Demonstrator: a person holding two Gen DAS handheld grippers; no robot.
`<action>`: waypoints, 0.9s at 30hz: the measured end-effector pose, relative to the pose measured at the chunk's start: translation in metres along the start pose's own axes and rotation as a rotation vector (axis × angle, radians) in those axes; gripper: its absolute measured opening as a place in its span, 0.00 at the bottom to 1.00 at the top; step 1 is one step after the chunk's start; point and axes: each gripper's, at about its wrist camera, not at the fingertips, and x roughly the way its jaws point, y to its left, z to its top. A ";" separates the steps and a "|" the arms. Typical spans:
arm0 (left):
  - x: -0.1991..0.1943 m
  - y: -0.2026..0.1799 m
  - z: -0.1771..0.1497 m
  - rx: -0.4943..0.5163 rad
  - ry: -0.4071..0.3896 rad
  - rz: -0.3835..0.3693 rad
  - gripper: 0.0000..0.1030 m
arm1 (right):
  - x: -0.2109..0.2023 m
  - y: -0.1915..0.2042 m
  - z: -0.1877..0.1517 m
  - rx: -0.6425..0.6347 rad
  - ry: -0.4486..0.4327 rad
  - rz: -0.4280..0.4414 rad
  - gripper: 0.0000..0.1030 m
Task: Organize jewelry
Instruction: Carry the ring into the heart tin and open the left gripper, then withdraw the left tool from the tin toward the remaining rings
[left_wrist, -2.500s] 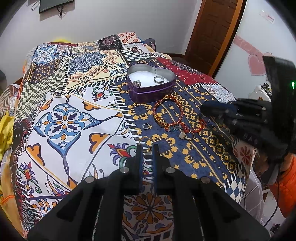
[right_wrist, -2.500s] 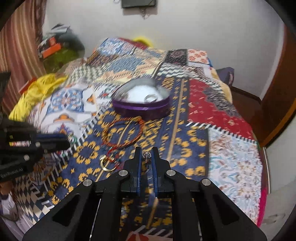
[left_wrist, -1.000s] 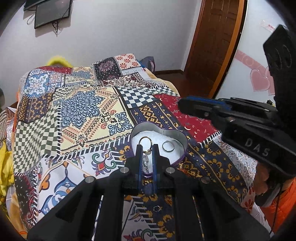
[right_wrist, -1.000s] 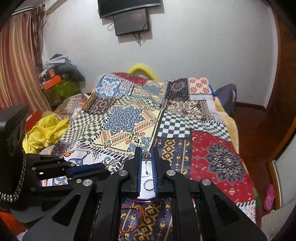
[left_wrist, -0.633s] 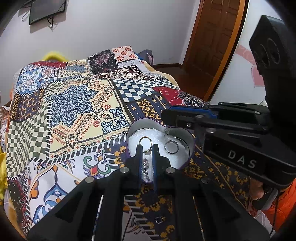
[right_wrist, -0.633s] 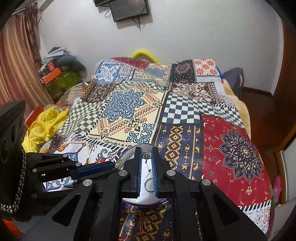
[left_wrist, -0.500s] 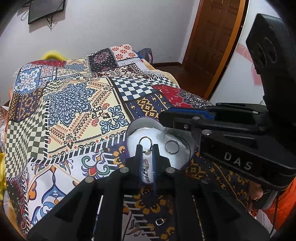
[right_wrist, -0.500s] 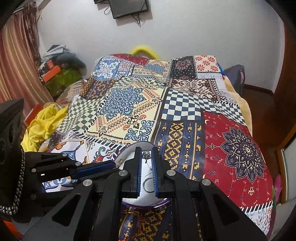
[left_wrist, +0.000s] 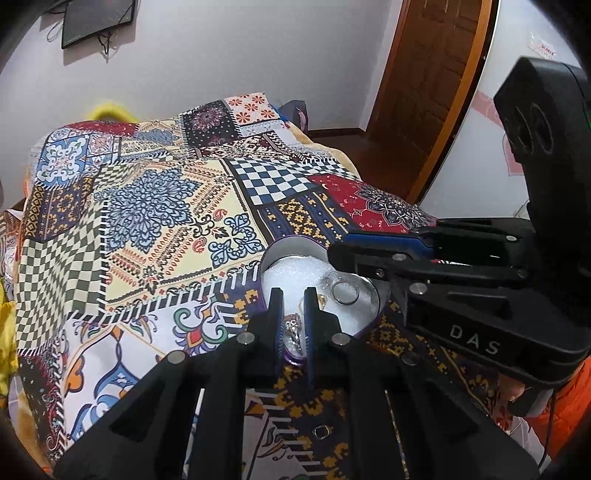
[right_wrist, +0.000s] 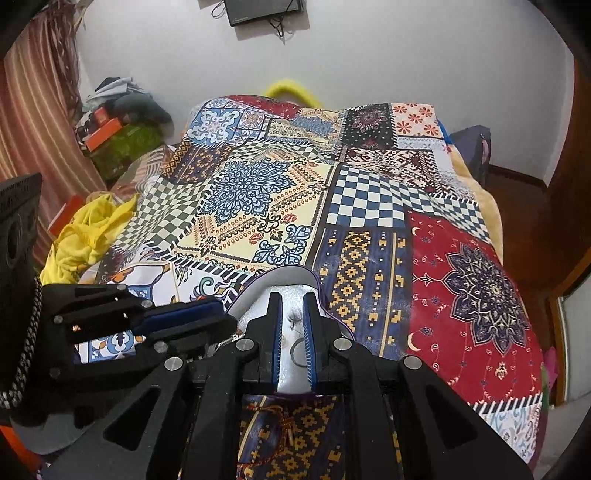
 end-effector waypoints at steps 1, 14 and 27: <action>-0.003 0.000 0.000 0.001 -0.004 0.004 0.08 | -0.002 0.001 0.000 -0.001 -0.006 -0.004 0.13; -0.053 -0.004 -0.002 0.003 -0.066 0.049 0.20 | -0.049 0.011 -0.008 -0.013 -0.099 -0.066 0.26; -0.082 -0.012 -0.026 -0.004 -0.048 0.065 0.31 | -0.074 0.011 -0.039 0.006 -0.112 -0.096 0.36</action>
